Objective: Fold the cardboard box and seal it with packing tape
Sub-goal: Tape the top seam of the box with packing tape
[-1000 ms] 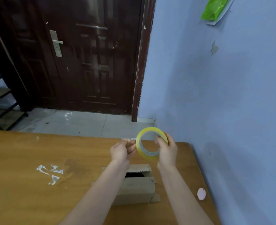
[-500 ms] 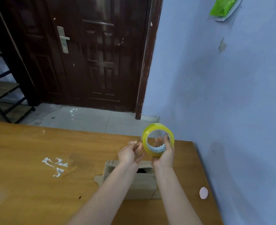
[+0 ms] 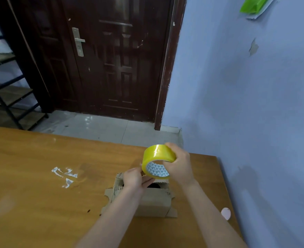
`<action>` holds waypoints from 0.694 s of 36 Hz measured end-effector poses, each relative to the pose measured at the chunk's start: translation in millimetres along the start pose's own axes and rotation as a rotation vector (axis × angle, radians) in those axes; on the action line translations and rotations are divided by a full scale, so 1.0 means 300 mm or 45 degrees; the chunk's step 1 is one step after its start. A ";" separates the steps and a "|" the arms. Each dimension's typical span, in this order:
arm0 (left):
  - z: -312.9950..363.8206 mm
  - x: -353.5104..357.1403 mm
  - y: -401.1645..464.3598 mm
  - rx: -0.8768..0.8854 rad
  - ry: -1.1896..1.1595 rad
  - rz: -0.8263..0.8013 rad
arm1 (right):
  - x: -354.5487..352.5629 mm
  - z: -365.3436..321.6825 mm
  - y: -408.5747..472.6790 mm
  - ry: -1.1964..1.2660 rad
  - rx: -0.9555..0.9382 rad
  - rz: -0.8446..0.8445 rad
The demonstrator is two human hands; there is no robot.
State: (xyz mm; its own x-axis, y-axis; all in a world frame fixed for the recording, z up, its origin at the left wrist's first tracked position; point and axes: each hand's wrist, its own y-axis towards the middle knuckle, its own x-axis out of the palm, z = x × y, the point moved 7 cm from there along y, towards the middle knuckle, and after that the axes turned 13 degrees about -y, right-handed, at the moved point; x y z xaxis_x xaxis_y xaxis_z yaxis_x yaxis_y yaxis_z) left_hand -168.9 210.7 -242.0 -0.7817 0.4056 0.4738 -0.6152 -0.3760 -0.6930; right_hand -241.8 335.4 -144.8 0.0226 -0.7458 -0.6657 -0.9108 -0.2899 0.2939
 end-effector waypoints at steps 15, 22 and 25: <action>0.012 0.049 0.002 0.024 0.038 0.071 | -0.032 0.031 0.089 -0.220 -0.067 -0.174; 0.006 0.028 -0.006 0.075 -0.024 0.085 | -0.034 0.066 0.089 -0.270 -0.114 -0.201; 0.070 -0.044 0.011 0.158 -0.096 0.154 | -0.055 0.136 0.085 -0.363 -0.089 -0.229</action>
State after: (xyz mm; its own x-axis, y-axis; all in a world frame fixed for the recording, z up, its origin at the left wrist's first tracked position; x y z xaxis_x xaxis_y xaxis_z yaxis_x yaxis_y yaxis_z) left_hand -162.8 186.6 -239.1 -0.8531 0.2895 0.4341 -0.5209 -0.5198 -0.6771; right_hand -282.3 364.8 -154.3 0.0548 -0.4842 -0.8733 -0.8721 -0.4491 0.1943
